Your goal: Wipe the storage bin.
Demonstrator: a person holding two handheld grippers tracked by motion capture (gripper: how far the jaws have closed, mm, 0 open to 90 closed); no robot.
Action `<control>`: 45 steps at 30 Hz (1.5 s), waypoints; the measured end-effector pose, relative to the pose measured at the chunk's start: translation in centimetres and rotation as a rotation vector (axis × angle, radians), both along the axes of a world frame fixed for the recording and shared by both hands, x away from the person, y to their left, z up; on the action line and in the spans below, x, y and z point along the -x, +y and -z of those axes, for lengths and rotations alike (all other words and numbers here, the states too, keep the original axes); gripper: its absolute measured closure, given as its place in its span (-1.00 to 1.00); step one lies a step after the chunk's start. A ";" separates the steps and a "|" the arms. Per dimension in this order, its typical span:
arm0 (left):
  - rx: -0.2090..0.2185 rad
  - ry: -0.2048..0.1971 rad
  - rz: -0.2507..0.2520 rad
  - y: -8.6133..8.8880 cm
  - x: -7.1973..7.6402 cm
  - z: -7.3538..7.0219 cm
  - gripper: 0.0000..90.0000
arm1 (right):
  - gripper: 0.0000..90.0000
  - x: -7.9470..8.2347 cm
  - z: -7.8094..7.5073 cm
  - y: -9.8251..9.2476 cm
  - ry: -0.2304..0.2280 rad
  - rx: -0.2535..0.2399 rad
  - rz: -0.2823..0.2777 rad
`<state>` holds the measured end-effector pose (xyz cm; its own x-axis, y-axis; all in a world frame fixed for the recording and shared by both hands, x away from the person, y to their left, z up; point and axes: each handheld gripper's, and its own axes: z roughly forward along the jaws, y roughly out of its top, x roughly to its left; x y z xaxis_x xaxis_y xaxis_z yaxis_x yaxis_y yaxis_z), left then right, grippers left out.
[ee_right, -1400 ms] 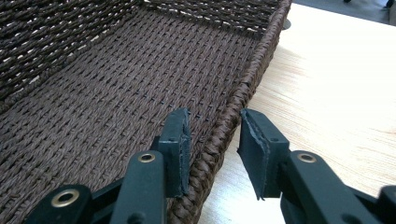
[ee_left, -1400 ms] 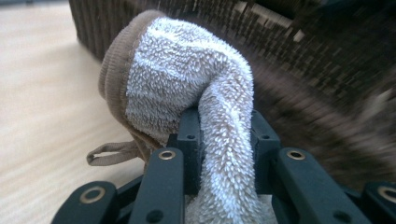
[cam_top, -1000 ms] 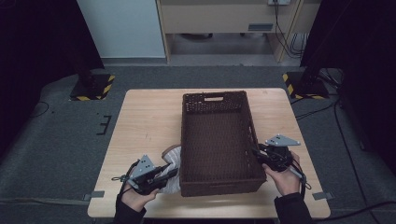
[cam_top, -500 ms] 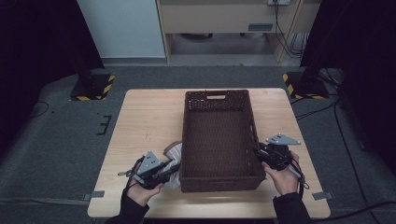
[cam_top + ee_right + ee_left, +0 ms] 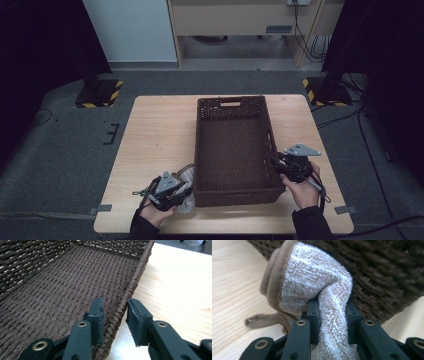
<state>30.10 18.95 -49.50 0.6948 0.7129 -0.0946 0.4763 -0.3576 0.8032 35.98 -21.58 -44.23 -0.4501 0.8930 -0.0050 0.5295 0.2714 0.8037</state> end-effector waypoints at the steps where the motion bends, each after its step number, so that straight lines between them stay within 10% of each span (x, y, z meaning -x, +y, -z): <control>1: 0.025 -0.002 -0.004 0.3 0.1 -0.4 0.57 | 0.43 0.0 0.0 0.0 0.007 0.004 -0.004; 7: 0.173 -0.080 0.000 1.6 1.5 -4.0 0.58 | 0.41 0.2 -0.3 -0.3 0.005 -0.008 -0.014; 12: 0.186 -0.098 0.023 1.2 2.6 -4.7 0.57 | 0.43 0.4 -0.6 -0.3 -0.001 -0.017 -0.023; 29: -0.037 0.015 0.011 -0.8 3.0 0.3 0.56 | 0.50 0.5 -0.3 -0.2 0.020 -0.009 -0.006; 45: 0.171 -0.095 -0.012 0.5 5.0 -6.4 0.56 | 0.50 0.4 -0.2 -0.3 0.019 -0.011 -0.007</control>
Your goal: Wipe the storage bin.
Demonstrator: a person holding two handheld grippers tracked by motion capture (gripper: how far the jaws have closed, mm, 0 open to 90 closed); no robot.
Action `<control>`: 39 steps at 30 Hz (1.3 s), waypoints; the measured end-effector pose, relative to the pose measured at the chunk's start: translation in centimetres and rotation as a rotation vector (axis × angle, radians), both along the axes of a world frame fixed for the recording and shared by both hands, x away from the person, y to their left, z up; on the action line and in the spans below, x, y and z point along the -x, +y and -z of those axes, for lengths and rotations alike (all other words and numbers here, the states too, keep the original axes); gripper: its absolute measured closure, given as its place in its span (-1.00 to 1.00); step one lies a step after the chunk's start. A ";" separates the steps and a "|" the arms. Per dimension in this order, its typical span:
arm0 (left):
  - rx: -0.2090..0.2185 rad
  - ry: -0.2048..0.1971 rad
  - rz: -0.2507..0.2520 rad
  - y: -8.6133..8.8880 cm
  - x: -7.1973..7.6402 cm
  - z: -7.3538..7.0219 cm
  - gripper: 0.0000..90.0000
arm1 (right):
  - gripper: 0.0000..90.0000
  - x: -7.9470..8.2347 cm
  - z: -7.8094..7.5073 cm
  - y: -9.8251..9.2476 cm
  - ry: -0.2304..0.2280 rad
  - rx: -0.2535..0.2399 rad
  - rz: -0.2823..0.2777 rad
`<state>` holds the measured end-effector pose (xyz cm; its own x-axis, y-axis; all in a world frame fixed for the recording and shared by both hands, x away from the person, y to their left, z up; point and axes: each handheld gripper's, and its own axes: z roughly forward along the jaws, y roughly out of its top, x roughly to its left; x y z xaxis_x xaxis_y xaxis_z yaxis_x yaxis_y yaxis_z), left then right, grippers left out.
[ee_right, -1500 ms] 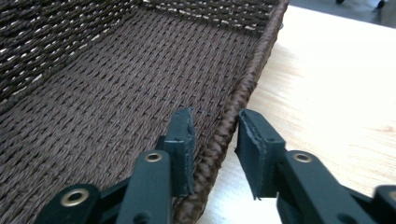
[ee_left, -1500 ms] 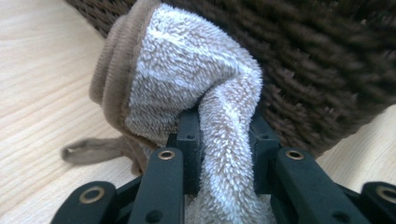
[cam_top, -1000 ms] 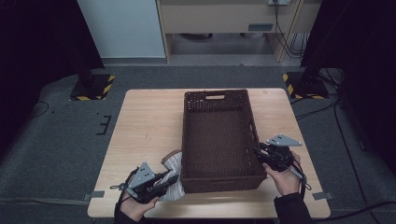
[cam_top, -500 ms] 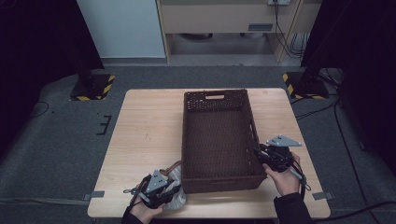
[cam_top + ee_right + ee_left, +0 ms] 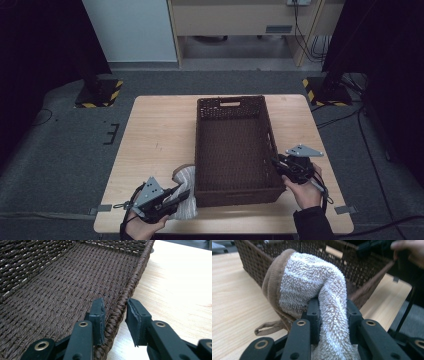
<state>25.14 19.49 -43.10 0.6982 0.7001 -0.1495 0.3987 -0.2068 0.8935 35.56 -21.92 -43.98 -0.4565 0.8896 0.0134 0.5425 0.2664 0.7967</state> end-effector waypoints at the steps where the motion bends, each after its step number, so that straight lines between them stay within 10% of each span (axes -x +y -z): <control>1: 0.002 0.000 0.000 0.0 0.1 -0.2 0.56 | 0.50 0.0 0.0 0.0 0.000 -0.001 -0.001; 25: -0.227 0.140 0.006 -1.9 -0.5 6.8 0.54 | 0.49 0.0 0.1 0.0 0.005 -0.007 0.002; 39: -0.086 0.064 -0.056 0.9 -1.1 2.8 0.54 | 0.41 -0.1 0.2 0.0 0.004 -0.002 -0.003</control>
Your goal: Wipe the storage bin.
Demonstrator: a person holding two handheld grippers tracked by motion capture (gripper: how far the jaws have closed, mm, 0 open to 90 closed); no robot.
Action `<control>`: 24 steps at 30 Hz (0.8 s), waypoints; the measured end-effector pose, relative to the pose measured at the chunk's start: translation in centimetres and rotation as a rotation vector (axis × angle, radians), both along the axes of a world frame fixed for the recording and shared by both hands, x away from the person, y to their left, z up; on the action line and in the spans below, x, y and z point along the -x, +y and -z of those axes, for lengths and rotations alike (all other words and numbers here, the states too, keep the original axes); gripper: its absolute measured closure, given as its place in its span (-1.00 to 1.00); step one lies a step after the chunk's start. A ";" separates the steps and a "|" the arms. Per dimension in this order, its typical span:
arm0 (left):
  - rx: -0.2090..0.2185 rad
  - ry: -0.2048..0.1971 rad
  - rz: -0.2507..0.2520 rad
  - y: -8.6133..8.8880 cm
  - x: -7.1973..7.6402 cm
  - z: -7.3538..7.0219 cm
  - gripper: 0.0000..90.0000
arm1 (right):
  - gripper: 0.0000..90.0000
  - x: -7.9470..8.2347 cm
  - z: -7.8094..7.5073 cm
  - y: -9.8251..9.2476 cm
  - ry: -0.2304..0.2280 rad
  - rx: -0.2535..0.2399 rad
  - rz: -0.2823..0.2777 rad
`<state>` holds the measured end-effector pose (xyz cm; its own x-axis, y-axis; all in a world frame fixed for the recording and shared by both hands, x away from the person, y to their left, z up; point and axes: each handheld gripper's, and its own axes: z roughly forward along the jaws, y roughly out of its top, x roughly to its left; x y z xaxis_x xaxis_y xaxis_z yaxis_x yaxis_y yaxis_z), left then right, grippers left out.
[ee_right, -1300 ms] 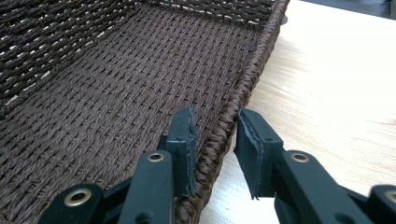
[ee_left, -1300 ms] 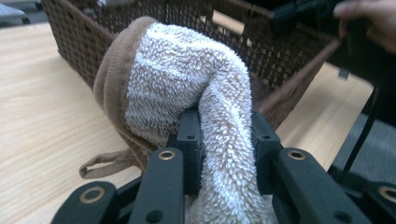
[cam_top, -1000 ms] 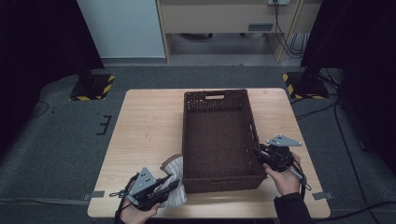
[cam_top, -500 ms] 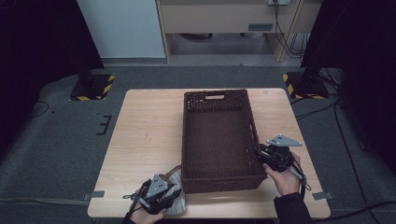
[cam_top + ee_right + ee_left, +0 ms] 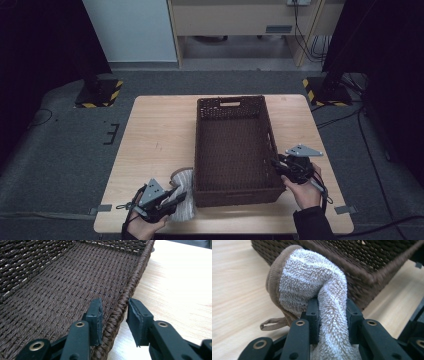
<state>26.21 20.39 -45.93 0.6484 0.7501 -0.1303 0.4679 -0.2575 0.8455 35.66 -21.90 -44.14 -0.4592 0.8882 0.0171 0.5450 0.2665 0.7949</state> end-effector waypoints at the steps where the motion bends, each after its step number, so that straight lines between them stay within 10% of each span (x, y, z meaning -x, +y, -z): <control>1: 0.009 -0.005 -0.011 0.3 -0.2 -0.3 0.54 | 0.40 0.0 0.0 0.1 0.004 -0.003 0.004; 12: 0.025 -0.016 -0.180 4.6 -4.6 -2.7 0.53 | 0.38 -0.3 0.4 0.1 0.015 0.010 -0.003; 24: -0.034 0.009 -0.351 9.0 -8.5 -0.8 0.52 | 0.26 -0.3 -0.2 -0.6 -0.027 -0.004 0.011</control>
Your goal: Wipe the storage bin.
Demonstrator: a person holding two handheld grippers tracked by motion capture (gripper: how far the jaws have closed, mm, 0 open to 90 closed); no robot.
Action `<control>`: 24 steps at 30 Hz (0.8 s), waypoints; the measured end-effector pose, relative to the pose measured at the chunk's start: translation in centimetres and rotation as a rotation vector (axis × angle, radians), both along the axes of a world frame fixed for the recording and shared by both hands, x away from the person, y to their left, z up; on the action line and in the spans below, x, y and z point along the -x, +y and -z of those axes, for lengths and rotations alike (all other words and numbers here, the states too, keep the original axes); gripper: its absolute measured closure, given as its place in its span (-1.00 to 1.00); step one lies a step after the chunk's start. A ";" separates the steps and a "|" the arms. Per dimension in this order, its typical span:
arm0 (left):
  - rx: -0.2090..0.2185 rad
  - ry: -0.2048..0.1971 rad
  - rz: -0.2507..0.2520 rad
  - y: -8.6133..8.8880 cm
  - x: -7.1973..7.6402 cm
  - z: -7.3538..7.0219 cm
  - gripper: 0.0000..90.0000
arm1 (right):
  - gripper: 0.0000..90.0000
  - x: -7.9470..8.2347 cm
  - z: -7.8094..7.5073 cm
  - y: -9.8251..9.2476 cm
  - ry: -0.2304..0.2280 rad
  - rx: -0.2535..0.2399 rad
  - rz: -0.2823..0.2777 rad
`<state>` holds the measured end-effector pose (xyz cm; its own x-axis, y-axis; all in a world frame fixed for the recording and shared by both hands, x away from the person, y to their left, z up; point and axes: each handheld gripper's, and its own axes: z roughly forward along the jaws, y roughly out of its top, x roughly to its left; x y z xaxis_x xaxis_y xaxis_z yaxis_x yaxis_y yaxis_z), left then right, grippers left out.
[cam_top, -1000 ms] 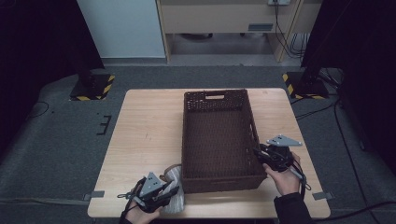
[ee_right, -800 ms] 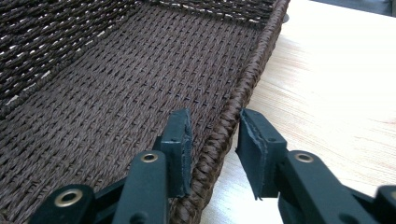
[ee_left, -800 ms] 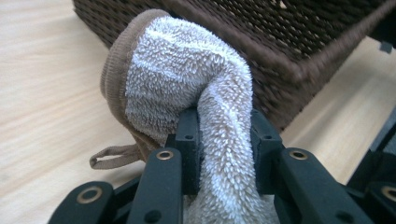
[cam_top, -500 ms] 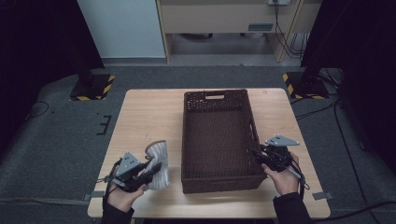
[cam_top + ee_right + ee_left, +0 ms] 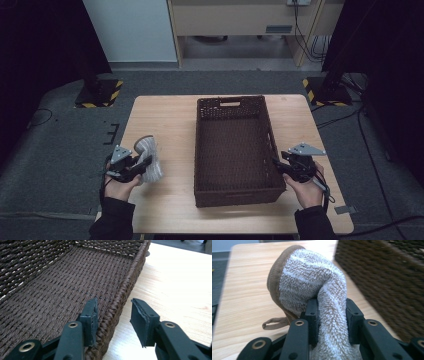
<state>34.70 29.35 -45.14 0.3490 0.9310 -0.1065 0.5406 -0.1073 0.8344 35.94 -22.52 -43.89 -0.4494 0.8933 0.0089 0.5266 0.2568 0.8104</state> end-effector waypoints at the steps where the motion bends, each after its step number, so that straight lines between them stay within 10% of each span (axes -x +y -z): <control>1: -0.008 0.007 -0.014 0.4 -0.2 0.2 0.51 | 0.25 0.0 0.0 0.0 0.000 0.000 0.001; 8: -0.048 0.038 -0.074 2.5 -1.1 1.6 0.49 | 0.19 0.0 -0.2 -0.3 -0.011 -0.006 0.008; 24: -0.130 0.122 -0.040 2.0 -2.0 4.5 0.29 | 0.11 0.2 -1.5 -1.8 -0.061 -0.053 0.038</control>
